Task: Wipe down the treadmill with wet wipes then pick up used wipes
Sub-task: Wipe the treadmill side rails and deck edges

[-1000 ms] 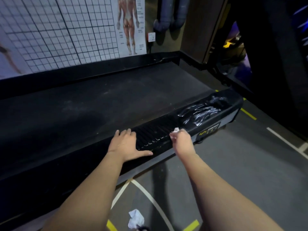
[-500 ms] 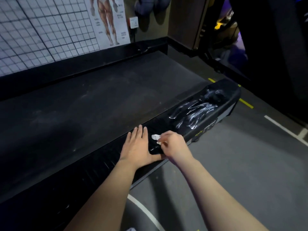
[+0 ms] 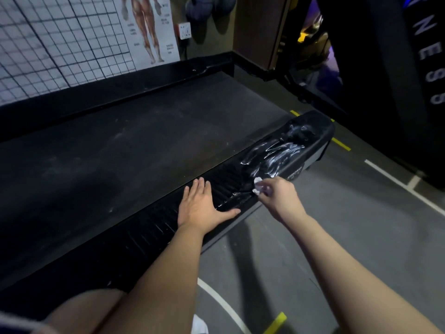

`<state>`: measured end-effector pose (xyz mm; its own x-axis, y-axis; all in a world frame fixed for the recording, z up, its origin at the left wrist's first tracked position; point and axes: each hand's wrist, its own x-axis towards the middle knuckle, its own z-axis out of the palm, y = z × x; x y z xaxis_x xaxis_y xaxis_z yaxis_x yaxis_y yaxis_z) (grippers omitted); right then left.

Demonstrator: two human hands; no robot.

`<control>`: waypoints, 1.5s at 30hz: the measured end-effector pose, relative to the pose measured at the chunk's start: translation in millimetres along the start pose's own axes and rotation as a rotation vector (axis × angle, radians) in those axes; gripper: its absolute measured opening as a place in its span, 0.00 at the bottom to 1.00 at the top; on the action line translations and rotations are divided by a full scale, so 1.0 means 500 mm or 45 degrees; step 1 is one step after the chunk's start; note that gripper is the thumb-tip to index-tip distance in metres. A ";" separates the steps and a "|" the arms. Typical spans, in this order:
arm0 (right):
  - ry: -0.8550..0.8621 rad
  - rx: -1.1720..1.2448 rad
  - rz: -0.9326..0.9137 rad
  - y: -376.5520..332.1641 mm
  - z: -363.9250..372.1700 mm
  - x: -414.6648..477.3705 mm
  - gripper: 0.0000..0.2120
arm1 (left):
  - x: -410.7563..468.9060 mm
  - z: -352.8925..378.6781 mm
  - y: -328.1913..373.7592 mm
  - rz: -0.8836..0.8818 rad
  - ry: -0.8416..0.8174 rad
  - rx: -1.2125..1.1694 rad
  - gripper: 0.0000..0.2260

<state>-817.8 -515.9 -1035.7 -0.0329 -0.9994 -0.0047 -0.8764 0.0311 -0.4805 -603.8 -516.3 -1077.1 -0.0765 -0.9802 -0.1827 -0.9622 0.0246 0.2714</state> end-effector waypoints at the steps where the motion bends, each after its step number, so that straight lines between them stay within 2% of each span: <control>1: -0.010 -0.011 -0.044 -0.010 0.000 -0.014 0.09 | -0.002 -0.004 0.003 -0.005 -0.004 0.010 0.62; 3: -0.081 -0.046 -0.127 -0.029 0.004 -0.051 0.05 | -0.008 -0.019 0.010 -0.007 -0.061 0.024 0.62; 5: -0.164 -0.091 -0.171 -0.038 0.008 -0.087 0.09 | -0.026 -0.035 0.012 -0.004 -0.071 0.022 0.61; 7: -0.199 -0.110 -0.139 -0.032 0.006 -0.102 0.12 | -0.058 -0.039 -0.004 0.039 0.017 -0.001 0.59; 9: -0.176 -0.106 -0.120 -0.024 0.001 -0.104 0.14 | -0.099 -0.030 -0.036 0.034 0.093 0.003 0.62; 12: -0.154 -0.055 -0.140 -0.023 0.004 -0.095 0.15 | -0.131 -0.019 -0.085 -0.049 0.068 0.044 0.66; 15: -0.077 0.031 -0.228 -0.055 0.007 -0.076 0.08 | -0.153 -0.025 -0.126 -0.093 0.040 0.045 0.66; 18: -0.092 0.042 -0.345 -0.082 0.030 -0.048 0.08 | -0.161 -0.014 -0.151 -0.114 -0.013 0.073 0.64; 21: -0.047 0.027 -0.432 -0.094 0.054 -0.010 0.08 | -0.158 -0.002 -0.152 -0.118 0.047 0.100 0.62; 23: -0.049 -0.029 -0.482 -0.096 0.073 0.017 0.10 | -0.157 0.001 -0.151 -0.111 0.067 0.112 0.60; 28: -0.286 -0.329 -0.526 -0.090 0.093 0.045 0.17 | -0.159 0.000 -0.149 -0.134 0.073 0.122 0.60; 32: -0.329 -0.383 -0.468 -0.097 0.061 0.032 0.14 | -0.160 -0.001 -0.149 -0.124 0.082 0.125 0.59; 36: -0.459 -0.458 -0.311 -0.102 0.032 0.012 0.10 | -0.162 0.002 -0.151 -0.121 0.085 0.120 0.59; 38: -0.437 -0.396 -0.264 -0.105 0.026 0.020 0.16 | -0.161 0.003 -0.152 -0.118 0.086 0.107 0.59; 42: -0.234 -0.134 -0.477 -0.154 0.046 0.018 0.08 | -0.161 -0.001 -0.153 -0.115 0.065 0.093 0.59; 45: -0.370 -0.129 -0.578 -0.196 0.084 -0.004 0.10 | -0.160 -0.001 -0.153 -0.116 0.077 0.079 0.59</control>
<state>-711.6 -517.2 -1025.1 0.4810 -0.8743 -0.0652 -0.8139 -0.4176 -0.4039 -523.9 -439.9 -1082.9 0.0261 -0.9889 -0.1460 -0.9789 -0.0549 0.1969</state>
